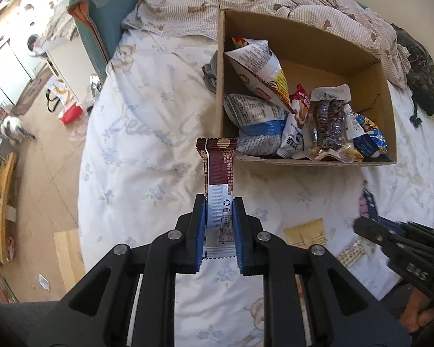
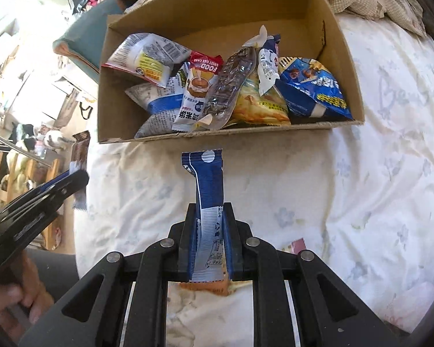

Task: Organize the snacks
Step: 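Carry both held bars toward the box and lower them over it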

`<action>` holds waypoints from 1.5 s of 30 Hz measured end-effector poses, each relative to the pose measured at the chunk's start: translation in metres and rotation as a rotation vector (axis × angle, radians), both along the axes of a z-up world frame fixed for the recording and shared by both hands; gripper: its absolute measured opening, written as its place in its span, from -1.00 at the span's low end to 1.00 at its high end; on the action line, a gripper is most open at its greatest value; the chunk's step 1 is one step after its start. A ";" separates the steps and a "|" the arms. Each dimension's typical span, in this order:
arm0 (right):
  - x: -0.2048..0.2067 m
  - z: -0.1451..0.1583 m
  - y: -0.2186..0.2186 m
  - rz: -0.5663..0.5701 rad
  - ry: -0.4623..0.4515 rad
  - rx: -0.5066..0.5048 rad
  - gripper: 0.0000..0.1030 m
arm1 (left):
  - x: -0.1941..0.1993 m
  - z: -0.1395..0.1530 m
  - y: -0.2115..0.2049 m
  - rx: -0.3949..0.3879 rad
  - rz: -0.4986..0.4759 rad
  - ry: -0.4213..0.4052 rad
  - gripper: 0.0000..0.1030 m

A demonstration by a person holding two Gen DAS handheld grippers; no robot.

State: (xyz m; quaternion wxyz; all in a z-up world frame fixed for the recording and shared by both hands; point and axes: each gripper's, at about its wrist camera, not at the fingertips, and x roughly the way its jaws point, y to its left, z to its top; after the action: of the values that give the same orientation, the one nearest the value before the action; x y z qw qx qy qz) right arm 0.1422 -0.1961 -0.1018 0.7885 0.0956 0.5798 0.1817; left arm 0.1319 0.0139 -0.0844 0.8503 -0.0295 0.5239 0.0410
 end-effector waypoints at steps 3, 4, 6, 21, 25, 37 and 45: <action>-0.009 0.005 -0.010 -0.005 -0.009 -0.002 -0.68 | -0.001 -0.001 0.002 0.003 0.005 -0.006 -0.72; -0.011 0.007 -0.012 -0.007 -0.013 0.000 -0.68 | -0.001 -0.002 0.003 0.007 0.006 -0.010 -0.72; -0.019 0.008 -0.012 -0.015 -0.019 0.008 -0.68 | -0.002 -0.001 0.003 0.017 0.006 -0.019 -0.72; -0.029 0.049 -0.032 -0.072 -0.199 0.134 -0.67 | -0.018 0.023 0.000 0.060 -0.031 -0.144 -0.72; -0.029 0.071 -0.042 -0.099 -0.296 0.167 -0.67 | -0.016 0.037 -0.001 0.016 -0.030 -0.162 -0.72; 0.015 0.104 -0.074 -0.192 -0.428 0.263 -0.67 | 0.021 0.085 -0.006 -0.048 -0.053 -0.236 -0.72; 0.060 0.084 -0.085 -0.243 -0.350 0.245 -0.67 | 0.055 0.086 -0.023 -0.048 -0.111 -0.243 -0.72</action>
State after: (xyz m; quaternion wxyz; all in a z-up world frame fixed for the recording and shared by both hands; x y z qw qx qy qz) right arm 0.2021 -0.2808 -0.0178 0.8755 0.2265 0.3923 0.1683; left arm 0.1871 -0.0086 0.0016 0.9075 -0.0255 0.4187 -0.0224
